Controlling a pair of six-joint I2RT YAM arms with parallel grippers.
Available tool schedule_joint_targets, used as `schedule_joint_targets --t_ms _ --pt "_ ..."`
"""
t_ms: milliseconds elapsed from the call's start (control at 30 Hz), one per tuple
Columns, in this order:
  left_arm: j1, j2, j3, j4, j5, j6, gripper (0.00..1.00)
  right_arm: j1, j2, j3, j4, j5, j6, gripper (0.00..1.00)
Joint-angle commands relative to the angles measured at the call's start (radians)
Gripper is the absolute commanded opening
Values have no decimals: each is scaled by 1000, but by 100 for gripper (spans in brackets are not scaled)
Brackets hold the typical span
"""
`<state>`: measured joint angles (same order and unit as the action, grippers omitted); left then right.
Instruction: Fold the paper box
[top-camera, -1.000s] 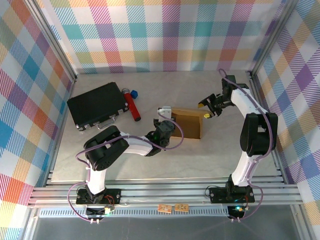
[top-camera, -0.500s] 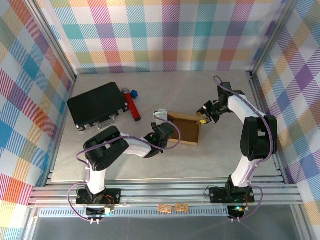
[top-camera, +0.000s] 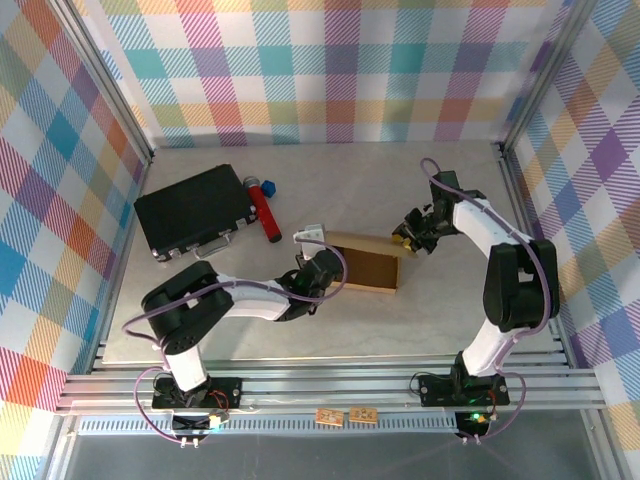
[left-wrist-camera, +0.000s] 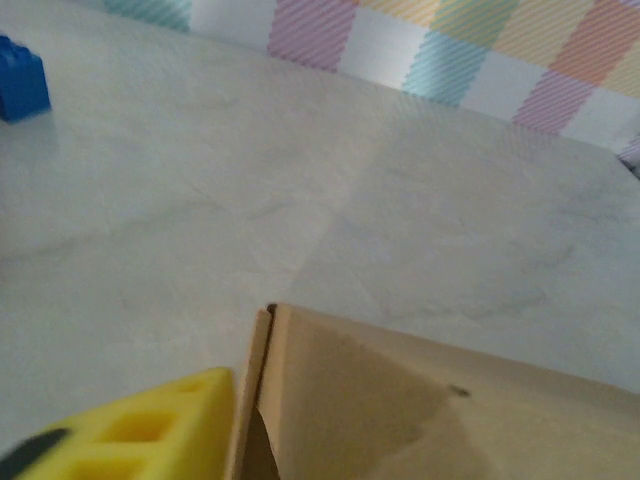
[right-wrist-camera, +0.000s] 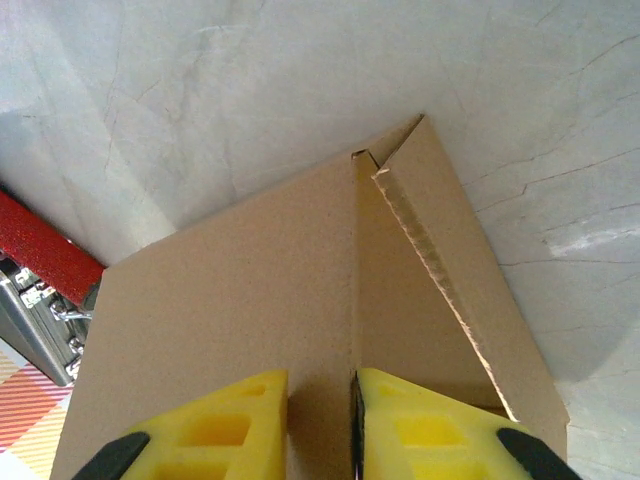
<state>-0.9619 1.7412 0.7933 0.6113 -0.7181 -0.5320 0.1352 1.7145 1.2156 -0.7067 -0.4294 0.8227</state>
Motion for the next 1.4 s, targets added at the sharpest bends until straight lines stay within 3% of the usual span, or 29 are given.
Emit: schedule_joint_targets --t_ms 0,167,300,467,600,700,800,967,1067,1367 --pt "-9 -111 -13 -97 106 -130 59 7 -16 -20 2 30 -28 23" --pt "-11 -258 0 -297 280 -260 77 9 -13 -12 4 37 -22 22" --pt "-12 -391 22 -457 373 -337 83 12 3 8 -4 35 -12 22" --pt "1 -493 83 -643 455 -408 83 12 26 46 -23 32 -7 21" --pt "108 -551 154 -836 492 -547 80 14 31 63 -37 32 -12 21" --pt "257 -521 213 -959 622 -663 73 13 29 64 -45 29 -16 21" --pt "325 -445 269 -959 720 -725 67 18 25 63 -52 30 -25 21" --pt "324 -305 341 -960 835 -765 67 37 20 57 -74 86 -82 21" --pt "317 -264 351 -999 852 -752 66 48 16 40 -77 131 -127 20" --pt "265 -147 289 -898 911 -737 61 83 0 14 -62 227 -222 20"
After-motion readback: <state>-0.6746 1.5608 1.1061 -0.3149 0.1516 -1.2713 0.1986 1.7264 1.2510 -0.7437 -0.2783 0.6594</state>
